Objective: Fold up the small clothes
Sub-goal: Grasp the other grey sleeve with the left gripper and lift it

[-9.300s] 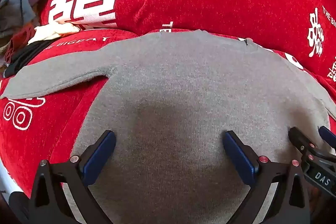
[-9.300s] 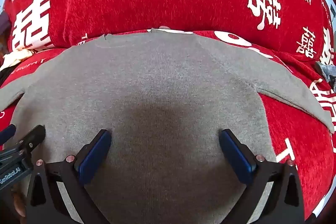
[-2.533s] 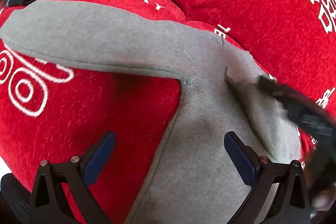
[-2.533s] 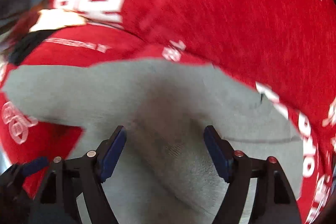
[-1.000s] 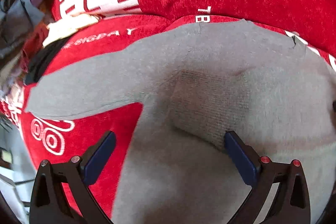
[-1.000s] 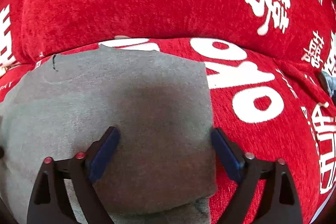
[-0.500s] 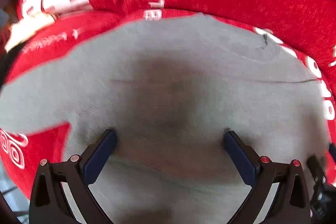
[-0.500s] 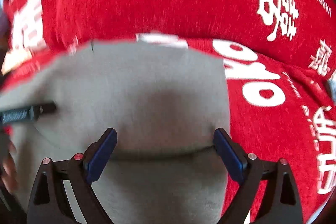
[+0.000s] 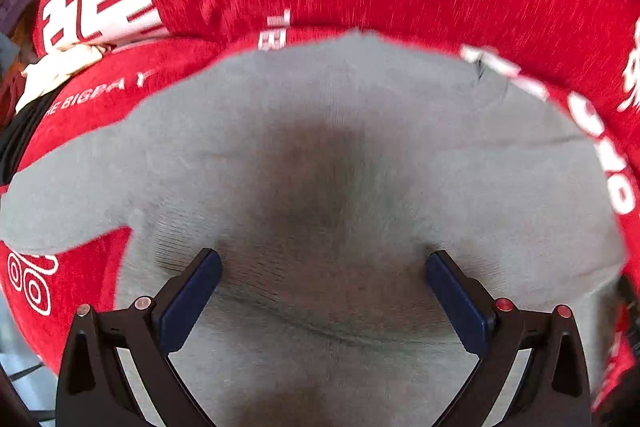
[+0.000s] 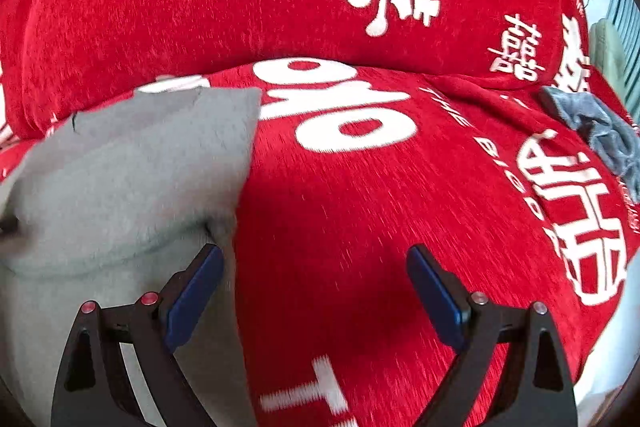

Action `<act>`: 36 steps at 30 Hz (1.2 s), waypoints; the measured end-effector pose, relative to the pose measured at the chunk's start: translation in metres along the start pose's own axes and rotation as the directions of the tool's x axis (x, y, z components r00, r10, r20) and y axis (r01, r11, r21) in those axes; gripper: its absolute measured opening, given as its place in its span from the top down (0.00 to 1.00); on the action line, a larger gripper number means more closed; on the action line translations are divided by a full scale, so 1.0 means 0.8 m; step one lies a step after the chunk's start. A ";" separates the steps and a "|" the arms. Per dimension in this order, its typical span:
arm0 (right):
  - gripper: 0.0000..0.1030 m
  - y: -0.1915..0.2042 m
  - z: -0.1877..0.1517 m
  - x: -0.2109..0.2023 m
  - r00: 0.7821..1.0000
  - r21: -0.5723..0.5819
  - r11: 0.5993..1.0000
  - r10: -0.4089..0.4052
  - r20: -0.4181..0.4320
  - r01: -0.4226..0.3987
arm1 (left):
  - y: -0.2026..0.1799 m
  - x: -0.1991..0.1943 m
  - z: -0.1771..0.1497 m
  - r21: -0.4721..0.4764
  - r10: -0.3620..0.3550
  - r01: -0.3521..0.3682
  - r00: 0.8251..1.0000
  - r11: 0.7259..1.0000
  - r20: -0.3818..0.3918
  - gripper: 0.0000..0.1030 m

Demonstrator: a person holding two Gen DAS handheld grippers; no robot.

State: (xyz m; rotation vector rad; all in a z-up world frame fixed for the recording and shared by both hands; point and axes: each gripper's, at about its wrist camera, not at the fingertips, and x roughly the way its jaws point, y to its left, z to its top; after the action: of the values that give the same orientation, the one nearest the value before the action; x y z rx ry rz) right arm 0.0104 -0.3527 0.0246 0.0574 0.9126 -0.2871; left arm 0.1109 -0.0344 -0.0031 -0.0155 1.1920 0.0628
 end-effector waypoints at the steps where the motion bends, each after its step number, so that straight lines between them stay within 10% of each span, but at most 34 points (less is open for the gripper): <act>1: 0.09 0.001 0.004 0.005 1.000 -0.013 1.000 0.016 0.001 -0.016 | 0.001 -0.002 -0.001 0.008 0.002 -0.002 0.999 1.000 0.035 0.00; 4: 0.09 -0.033 0.015 0.021 0.988 0.078 0.985 -0.153 -0.034 0.156 | 0.016 -0.002 0.000 0.005 0.005 -0.005 1.000 1.000 0.026 0.00; 8: 0.13 -0.077 0.013 0.006 0.998 0.213 0.975 -0.049 -0.034 0.056 | 0.049 -0.018 -0.001 -0.088 0.017 -0.014 0.999 0.996 0.033 0.00; 16: 0.12 0.087 0.032 -0.012 0.989 -0.150 0.978 0.147 0.019 -0.143 | 0.030 -0.006 -0.019 -0.039 -0.020 0.021 1.000 0.999 0.006 0.00; 19: 0.12 0.130 0.027 0.028 0.985 -0.227 0.962 0.128 -0.115 -0.152 | 0.068 -0.018 -0.022 -0.096 -0.032 0.032 0.999 0.995 0.003 0.00; 23: 0.12 0.129 0.034 0.004 0.988 -0.173 0.974 0.137 -0.071 -0.148 | 0.163 -0.040 -0.041 -0.224 0.000 0.013 0.998 0.974 0.058 0.00; 28: 0.12 0.155 0.025 -0.035 0.992 -0.250 0.960 0.129 0.003 -0.124 | 0.341 -0.034 -0.084 -0.550 0.123 -0.086 0.992 0.831 0.031 0.00; 33: 0.12 0.198 0.016 -0.048 0.989 -0.320 0.937 0.145 -0.019 -0.143 | 0.486 -0.029 -0.121 -0.792 0.220 -0.114 0.975 0.600 0.027 0.00; 36: 0.12 0.229 0.006 -0.055 0.989 -0.361 0.921 0.143 -0.032 -0.144 | 0.516 -0.014 -0.092 -0.772 0.285 -0.174 0.959 0.612 0.010 0.00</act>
State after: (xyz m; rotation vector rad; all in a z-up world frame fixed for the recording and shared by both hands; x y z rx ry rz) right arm 0.0380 -0.1681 0.0488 -0.2165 0.9488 0.0219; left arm 0.0151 0.3740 -0.0114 -0.6103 0.9467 0.8014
